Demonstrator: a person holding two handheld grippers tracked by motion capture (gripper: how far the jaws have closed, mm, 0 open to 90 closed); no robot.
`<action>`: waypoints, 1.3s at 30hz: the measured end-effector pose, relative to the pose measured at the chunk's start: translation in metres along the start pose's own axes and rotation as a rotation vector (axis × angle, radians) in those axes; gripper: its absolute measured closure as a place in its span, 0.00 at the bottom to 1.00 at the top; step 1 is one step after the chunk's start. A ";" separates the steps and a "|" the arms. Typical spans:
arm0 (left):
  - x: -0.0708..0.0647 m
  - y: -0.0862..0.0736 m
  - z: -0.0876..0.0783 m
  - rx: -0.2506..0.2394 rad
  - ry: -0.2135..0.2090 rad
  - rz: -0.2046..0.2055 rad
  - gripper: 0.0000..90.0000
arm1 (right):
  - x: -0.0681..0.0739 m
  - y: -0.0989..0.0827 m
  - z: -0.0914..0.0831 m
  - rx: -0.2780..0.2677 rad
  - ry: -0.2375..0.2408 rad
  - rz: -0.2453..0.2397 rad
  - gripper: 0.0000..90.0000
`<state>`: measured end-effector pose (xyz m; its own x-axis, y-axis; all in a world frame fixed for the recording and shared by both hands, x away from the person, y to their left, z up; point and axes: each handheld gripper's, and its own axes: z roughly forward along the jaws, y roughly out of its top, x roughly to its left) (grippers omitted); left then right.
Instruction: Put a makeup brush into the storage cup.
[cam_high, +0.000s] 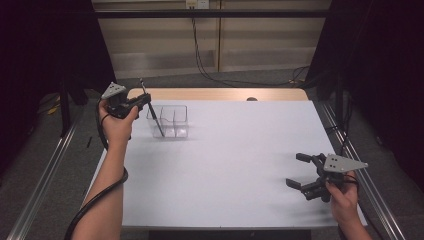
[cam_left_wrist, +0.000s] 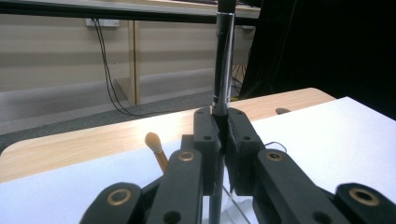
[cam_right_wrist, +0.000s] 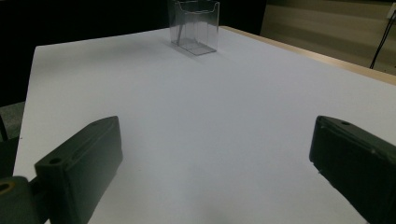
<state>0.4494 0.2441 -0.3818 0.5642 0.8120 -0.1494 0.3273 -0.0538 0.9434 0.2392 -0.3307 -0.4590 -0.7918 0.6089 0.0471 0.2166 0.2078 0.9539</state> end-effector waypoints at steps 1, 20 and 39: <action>0.000 0.000 0.000 0.003 0.000 0.001 0.93 | 0.000 0.000 0.000 0.000 0.000 -0.001 0.02; 0.001 -0.009 0.001 0.016 0.003 -0.001 0.93 | 0.000 0.000 0.000 0.002 0.000 -0.002 0.02; -0.001 -0.020 0.004 0.036 -0.004 -0.010 0.93 | 0.000 0.000 0.000 0.002 0.002 0.000 0.02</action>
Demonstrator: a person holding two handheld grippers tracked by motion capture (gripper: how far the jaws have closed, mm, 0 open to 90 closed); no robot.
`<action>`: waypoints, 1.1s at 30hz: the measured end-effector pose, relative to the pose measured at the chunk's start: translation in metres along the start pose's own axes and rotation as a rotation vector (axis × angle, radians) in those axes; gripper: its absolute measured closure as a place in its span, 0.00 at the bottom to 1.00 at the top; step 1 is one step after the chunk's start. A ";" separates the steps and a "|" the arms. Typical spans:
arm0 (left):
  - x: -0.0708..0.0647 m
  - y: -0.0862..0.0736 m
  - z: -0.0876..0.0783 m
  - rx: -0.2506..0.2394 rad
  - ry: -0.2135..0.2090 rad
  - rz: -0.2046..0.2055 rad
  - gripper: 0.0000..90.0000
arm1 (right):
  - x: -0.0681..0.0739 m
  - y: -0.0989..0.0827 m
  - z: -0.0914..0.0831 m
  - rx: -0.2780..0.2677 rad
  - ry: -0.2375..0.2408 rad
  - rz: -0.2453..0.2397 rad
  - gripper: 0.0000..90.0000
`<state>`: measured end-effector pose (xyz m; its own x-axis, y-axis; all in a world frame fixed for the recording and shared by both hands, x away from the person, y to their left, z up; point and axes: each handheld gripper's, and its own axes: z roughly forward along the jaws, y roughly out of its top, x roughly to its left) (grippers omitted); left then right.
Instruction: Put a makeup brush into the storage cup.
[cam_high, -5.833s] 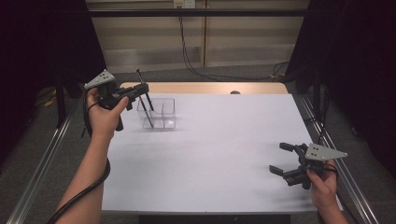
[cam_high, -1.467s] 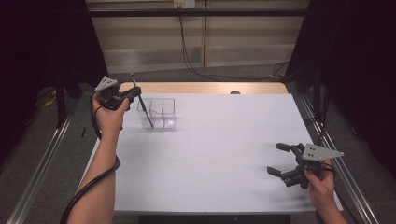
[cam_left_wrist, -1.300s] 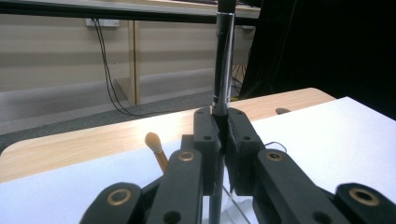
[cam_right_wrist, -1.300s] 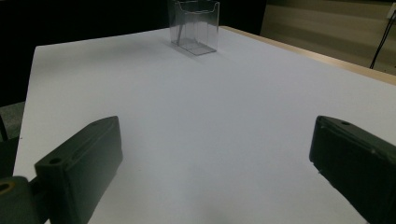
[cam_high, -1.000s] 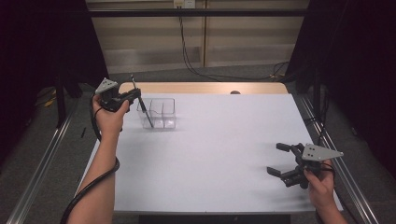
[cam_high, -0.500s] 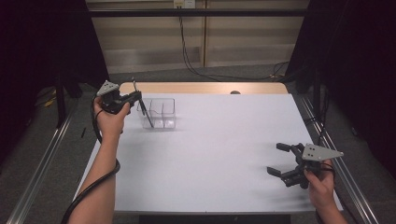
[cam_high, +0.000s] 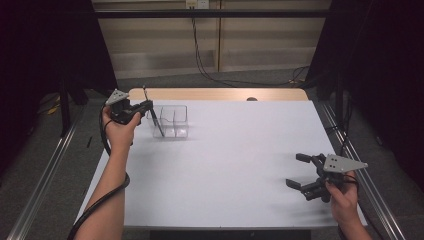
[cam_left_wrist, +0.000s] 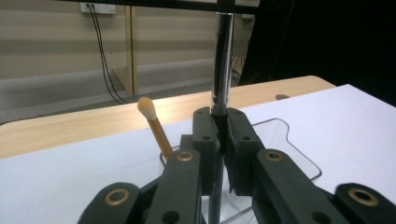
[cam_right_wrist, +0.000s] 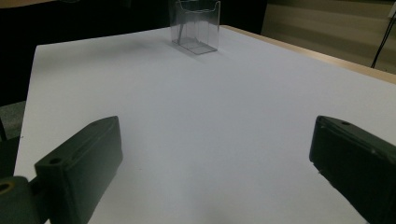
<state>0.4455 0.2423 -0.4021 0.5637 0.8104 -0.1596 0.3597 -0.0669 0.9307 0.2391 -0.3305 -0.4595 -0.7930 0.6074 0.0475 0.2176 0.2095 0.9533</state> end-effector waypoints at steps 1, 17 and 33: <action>0.000 -0.001 0.000 -0.007 -0.006 -0.008 0.92 | 0.000 0.000 0.000 0.001 0.002 0.000 0.02; -0.006 -0.008 -0.008 -0.042 -0.077 -0.098 0.36 | 0.000 0.001 0.002 0.002 0.005 -0.001 0.02; -0.022 -0.017 -0.018 -0.043 -0.090 -0.060 0.12 | 0.001 0.001 0.001 0.002 0.003 -0.006 0.02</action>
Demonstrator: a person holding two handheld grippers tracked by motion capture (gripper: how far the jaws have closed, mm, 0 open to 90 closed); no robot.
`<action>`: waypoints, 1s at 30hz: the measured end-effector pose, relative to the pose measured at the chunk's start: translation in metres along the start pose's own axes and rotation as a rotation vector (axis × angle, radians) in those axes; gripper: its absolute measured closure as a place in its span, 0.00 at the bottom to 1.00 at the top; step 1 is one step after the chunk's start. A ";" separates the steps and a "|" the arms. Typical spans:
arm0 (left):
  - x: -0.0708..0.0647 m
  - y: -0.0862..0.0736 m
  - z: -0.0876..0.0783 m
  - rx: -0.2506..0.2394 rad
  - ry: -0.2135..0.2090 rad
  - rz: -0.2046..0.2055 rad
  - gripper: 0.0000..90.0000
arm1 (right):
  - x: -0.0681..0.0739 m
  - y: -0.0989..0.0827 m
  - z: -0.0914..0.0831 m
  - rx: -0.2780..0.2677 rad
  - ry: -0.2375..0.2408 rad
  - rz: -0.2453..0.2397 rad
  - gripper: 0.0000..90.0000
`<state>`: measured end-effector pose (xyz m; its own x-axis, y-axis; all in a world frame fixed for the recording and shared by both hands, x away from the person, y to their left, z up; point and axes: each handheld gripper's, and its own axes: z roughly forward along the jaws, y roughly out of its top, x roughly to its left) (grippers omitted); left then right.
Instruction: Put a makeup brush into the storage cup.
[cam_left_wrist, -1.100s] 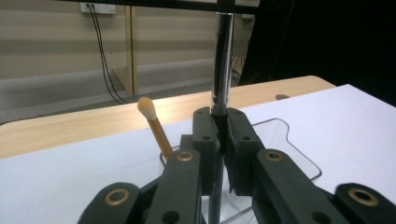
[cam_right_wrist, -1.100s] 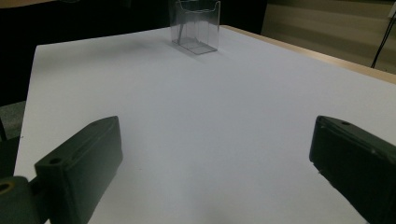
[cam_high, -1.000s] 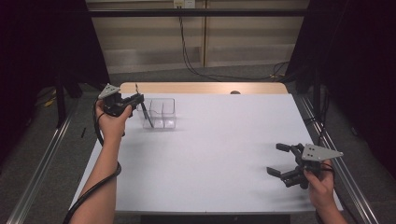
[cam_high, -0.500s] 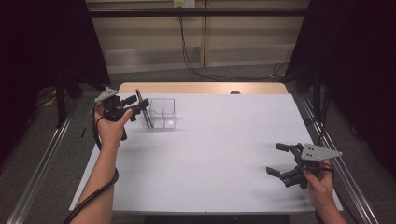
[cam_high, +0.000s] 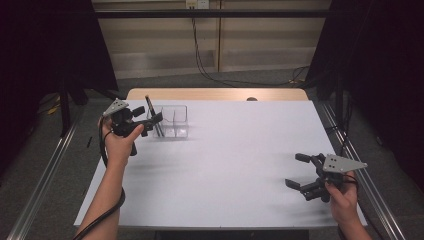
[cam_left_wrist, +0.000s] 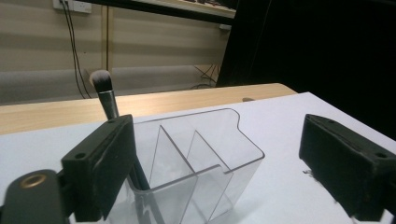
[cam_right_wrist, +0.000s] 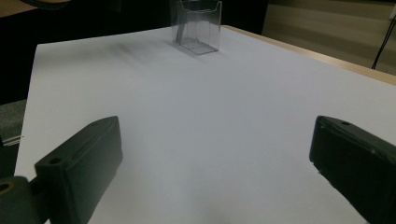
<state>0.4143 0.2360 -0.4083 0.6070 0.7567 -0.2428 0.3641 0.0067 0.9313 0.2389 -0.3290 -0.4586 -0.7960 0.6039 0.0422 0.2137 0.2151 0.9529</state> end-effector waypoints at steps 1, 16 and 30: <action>-0.001 -0.001 0.000 -0.007 -0.001 -0.001 0.10 | 0.000 0.000 0.000 0.000 0.000 -0.001 0.02; -0.012 -0.005 -0.004 0.012 -0.053 0.053 0.01 | -0.001 0.001 0.002 -0.002 0.001 -0.002 0.02; -0.017 -0.017 -0.008 0.020 -0.098 0.088 0.00 | 0.001 0.000 0.002 0.000 -0.002 0.004 0.02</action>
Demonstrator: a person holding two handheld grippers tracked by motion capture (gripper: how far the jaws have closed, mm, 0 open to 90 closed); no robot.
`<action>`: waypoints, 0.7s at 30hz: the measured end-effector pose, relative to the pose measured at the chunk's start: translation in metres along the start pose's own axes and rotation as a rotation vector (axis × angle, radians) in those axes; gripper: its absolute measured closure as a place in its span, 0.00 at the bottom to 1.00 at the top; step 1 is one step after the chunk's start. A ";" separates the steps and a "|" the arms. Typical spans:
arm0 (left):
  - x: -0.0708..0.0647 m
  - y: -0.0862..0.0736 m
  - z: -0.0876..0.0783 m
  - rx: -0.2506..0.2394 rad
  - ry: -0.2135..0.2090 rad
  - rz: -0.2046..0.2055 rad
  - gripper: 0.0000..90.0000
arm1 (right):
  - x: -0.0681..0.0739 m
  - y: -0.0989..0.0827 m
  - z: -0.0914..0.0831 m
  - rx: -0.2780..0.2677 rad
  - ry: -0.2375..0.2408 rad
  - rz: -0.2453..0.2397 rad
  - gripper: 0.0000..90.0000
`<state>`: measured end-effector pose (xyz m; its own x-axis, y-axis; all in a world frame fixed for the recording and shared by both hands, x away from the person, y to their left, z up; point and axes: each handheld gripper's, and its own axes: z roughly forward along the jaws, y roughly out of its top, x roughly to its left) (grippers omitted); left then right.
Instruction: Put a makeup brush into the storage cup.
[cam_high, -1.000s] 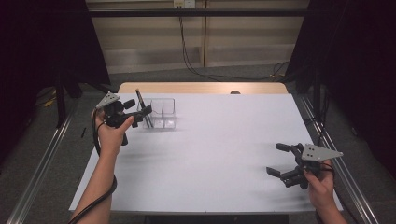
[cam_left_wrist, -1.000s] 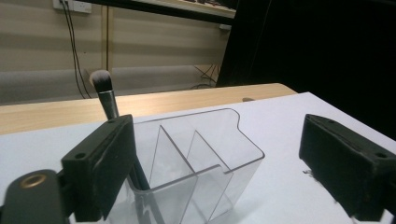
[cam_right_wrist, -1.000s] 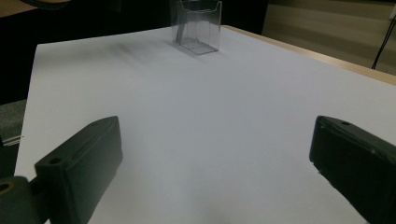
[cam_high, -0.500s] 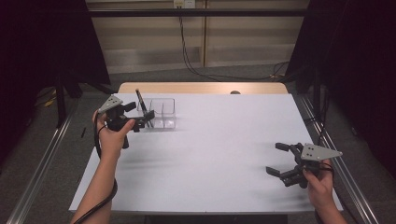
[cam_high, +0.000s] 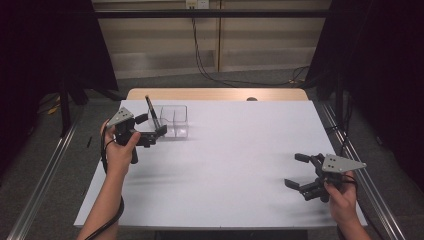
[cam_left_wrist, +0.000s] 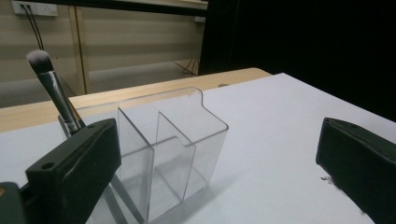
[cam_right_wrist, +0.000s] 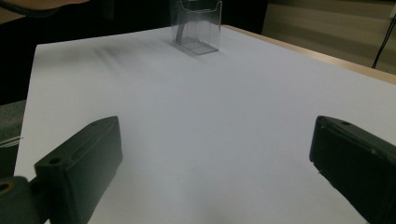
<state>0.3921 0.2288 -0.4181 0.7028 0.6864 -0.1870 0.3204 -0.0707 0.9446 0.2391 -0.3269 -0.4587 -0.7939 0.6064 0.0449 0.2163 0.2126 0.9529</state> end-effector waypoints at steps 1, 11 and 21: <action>-0.001 -0.001 -0.001 0.001 -0.001 0.006 0.00 | 0.000 0.000 0.000 -0.001 0.002 -0.002 0.02; -0.006 -0.006 -0.014 -0.001 -0.020 0.016 0.00 | -0.001 0.001 0.001 -0.003 -0.001 -0.004 0.02; -0.013 -0.015 -0.022 -0.009 -0.054 0.012 0.00 | -0.001 0.001 0.003 -0.003 0.001 -0.001 0.02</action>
<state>0.3640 0.2368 -0.4239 0.7400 0.6453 -0.1897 0.3060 -0.0719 0.9493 0.2422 -0.3251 -0.4587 -0.7945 0.6057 0.0438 0.2133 0.2107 0.9540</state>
